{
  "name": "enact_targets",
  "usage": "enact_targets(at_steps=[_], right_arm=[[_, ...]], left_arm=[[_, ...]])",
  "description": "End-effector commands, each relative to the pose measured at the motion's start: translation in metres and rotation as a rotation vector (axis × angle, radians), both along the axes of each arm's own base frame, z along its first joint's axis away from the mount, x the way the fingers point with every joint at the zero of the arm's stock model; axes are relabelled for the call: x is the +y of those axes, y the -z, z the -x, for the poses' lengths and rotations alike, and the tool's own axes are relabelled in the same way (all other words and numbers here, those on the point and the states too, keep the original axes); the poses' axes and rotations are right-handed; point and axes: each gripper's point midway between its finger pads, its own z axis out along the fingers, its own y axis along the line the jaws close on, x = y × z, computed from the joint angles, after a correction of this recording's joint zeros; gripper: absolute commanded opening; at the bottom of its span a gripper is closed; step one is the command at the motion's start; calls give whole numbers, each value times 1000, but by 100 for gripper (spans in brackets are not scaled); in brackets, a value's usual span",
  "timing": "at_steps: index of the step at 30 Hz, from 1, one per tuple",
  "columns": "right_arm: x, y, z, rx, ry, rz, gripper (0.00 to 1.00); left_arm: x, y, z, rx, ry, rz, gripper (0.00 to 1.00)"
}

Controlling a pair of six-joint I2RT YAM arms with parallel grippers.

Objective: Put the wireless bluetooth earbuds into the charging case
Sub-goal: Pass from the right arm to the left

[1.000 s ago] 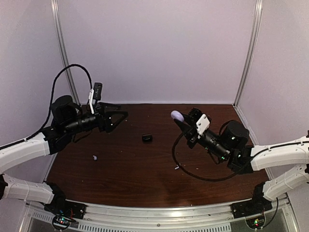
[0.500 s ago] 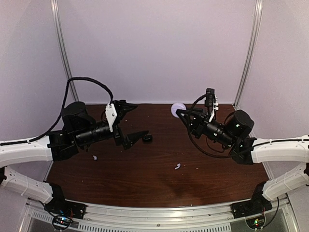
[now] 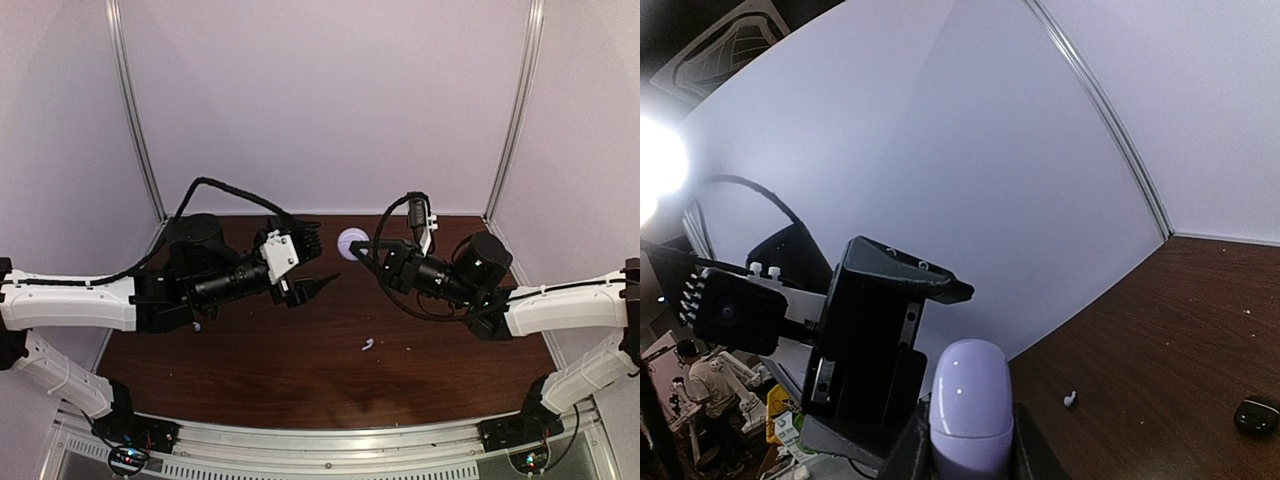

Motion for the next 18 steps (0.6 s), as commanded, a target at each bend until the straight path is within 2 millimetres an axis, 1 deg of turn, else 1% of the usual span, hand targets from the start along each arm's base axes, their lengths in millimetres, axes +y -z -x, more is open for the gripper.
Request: enact_targets(at_steps=[1,6,11,14,18], right_arm=[[6,-12,10,4,-67,-37,16],[10,-11,13,11,-78,-34,17],[16,-11,17,14,-93,-33,18],[19,-11,19,22,-106,-31,18],[21,-11,23,23,-116,-31,19]], left_arm=[[-5,-24,-2,-66,-20,45,81],[-15,-19,2,-77,6,6,73],[-24,-9,5,-87,18,-44,73],[-26,-8,5,-91,9,-49,72],[-26,-10,7,-89,12,-45,60]])
